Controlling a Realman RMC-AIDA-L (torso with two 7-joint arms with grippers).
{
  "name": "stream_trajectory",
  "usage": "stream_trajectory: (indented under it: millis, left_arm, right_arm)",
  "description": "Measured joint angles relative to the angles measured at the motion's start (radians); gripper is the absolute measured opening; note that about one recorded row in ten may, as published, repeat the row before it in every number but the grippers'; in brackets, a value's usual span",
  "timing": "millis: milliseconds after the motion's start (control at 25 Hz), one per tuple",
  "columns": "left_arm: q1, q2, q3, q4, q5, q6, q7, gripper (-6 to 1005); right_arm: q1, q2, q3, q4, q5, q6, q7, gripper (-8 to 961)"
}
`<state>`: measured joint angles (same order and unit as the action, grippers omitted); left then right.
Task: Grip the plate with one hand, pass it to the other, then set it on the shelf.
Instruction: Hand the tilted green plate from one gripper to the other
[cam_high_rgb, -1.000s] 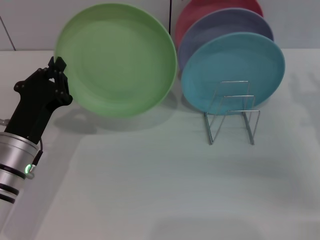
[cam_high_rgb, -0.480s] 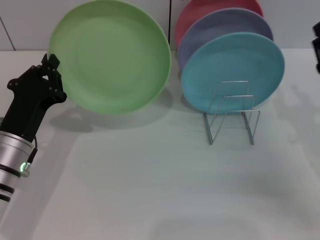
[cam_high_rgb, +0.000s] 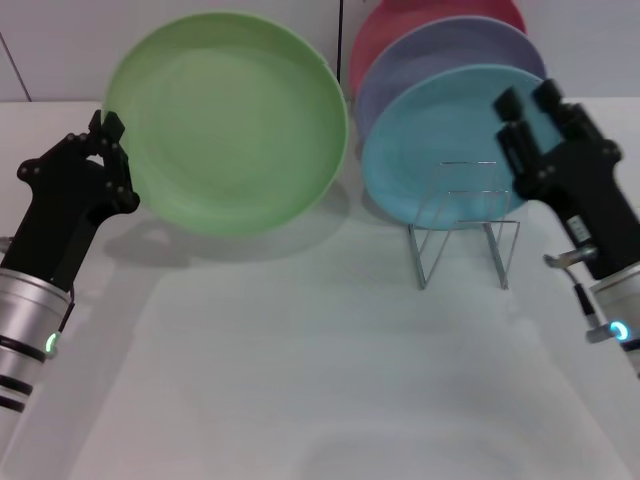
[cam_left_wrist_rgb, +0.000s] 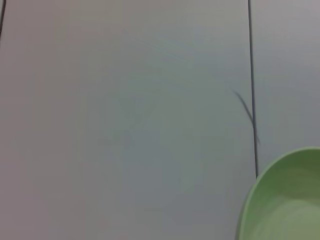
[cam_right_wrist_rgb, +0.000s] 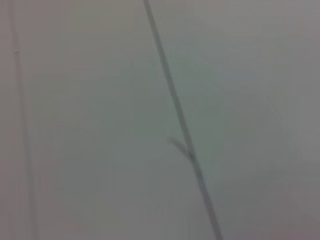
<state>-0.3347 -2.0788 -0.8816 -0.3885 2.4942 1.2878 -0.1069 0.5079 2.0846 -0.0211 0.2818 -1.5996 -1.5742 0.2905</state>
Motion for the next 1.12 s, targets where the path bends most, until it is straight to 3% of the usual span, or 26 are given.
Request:
stream_trajectory:
  millis: [480, 720, 1120]
  left_arm:
    - [0.017, -0.001, 0.01, -0.026, -0.031, -0.006, 0.078, 76]
    - [-0.005, -0.001, 0.124, -0.06, -0.19, -0.02, 0.219, 80]
    - [0.003, -0.001, 0.149, -0.074, -0.246, 0.005, 0.293, 87]
  right_arm:
    - [0.013, 0.001, -0.001, 0.077, -0.125, 0.08, -0.033, 465]
    - [0.052, -0.002, 0.005, 0.084, -0.136, 0.172, -0.027, 459]
    - [0.115, -0.002, 0.006, 0.097, -0.137, 0.279, -0.026, 450]
